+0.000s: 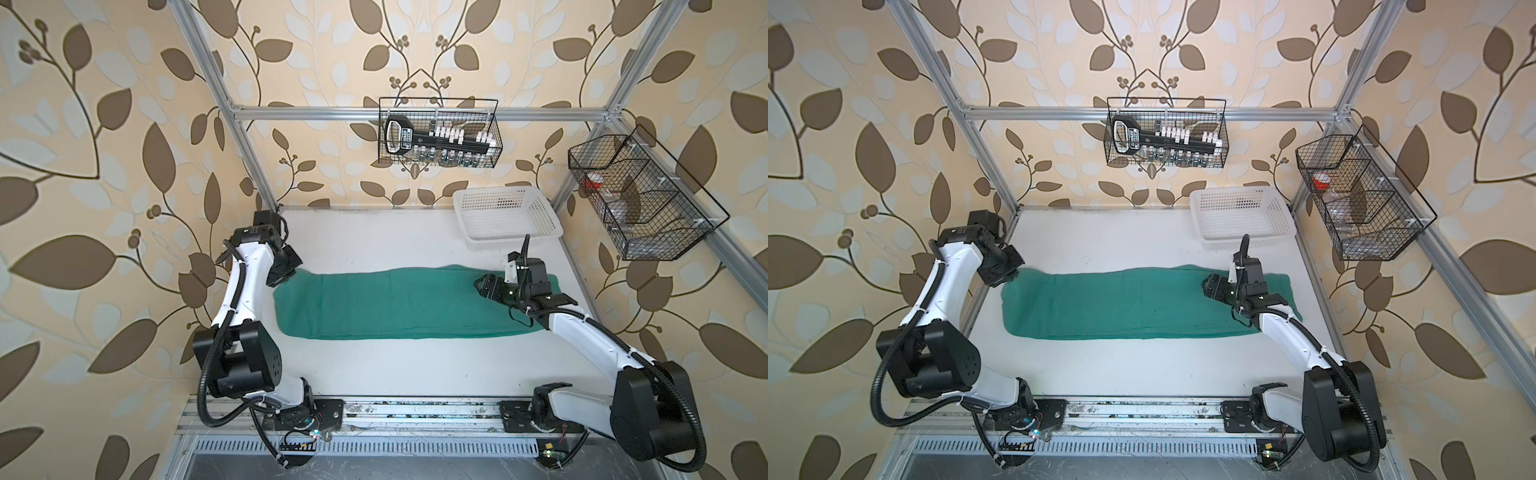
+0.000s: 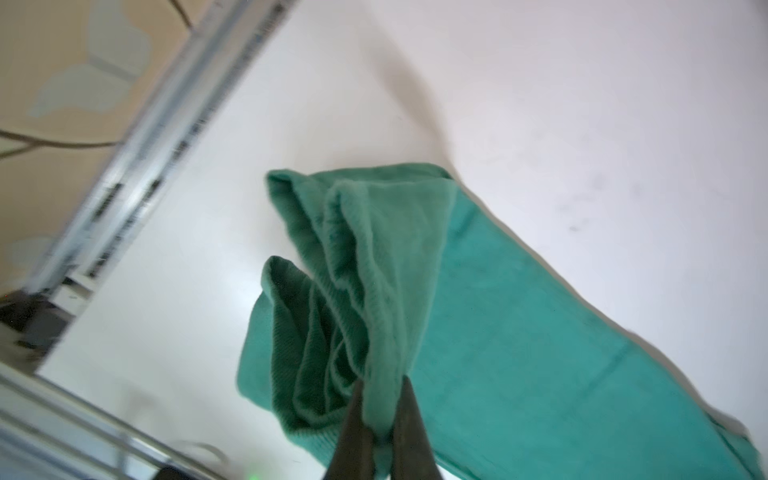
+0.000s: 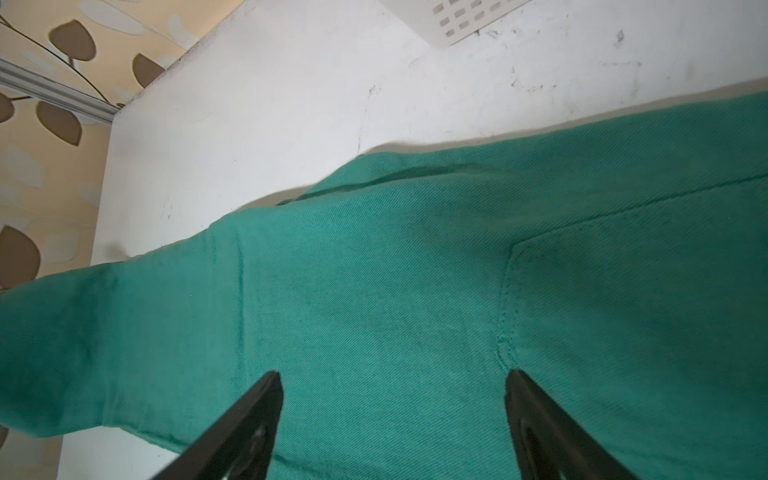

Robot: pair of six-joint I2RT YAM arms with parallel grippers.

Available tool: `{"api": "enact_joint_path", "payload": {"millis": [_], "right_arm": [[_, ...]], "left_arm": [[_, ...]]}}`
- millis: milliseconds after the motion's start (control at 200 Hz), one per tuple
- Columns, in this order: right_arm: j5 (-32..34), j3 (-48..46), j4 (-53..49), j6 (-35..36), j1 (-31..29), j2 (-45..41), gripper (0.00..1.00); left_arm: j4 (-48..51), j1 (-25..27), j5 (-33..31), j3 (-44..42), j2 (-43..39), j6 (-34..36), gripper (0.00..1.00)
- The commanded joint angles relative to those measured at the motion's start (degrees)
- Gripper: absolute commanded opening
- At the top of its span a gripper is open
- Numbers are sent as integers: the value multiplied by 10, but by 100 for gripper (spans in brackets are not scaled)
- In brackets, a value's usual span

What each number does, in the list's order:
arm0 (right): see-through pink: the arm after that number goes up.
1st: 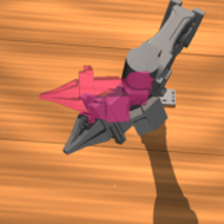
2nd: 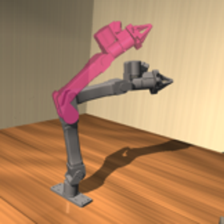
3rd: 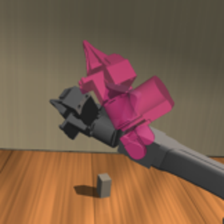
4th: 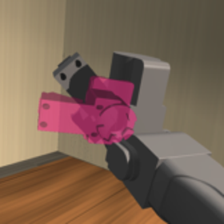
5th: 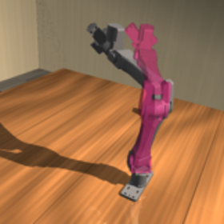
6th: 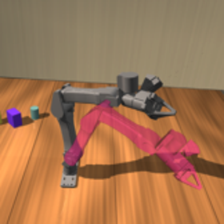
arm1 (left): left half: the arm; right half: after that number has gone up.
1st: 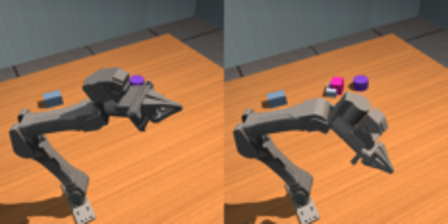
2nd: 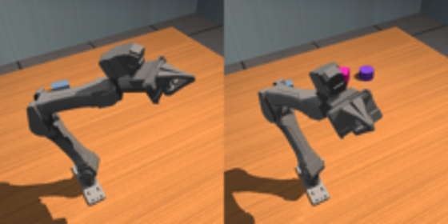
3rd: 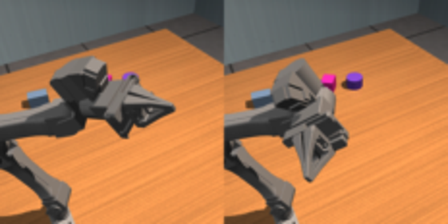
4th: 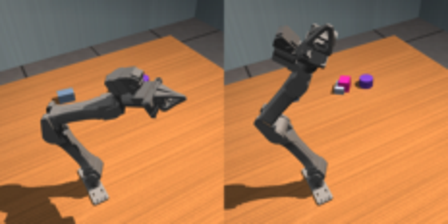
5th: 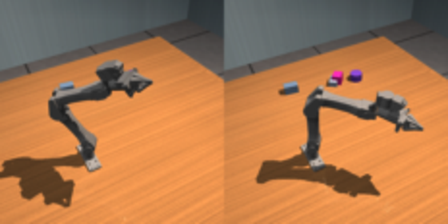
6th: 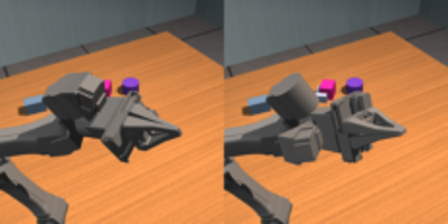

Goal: Fold and stack the trousers
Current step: 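Lift the hem with the left gripper and carry it toward the right gripper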

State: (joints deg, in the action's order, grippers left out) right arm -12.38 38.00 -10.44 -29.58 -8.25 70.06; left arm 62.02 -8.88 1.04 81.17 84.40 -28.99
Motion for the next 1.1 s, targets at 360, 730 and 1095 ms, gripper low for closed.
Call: {"api": "enact_joint_path", "payload": {"millis": [360,730,1095], "right_arm": [[-54,-23,21,6,0,-39,97],[-51,-22,3,11,1,-72,100],[-51,-26,-4,14,4,-82,100]], "left_arm": [[-61,273,41,37,1,-295,0],[-135,412,14,100,133,-405,0],[-154,478,9,150,216,-435,0]]}}
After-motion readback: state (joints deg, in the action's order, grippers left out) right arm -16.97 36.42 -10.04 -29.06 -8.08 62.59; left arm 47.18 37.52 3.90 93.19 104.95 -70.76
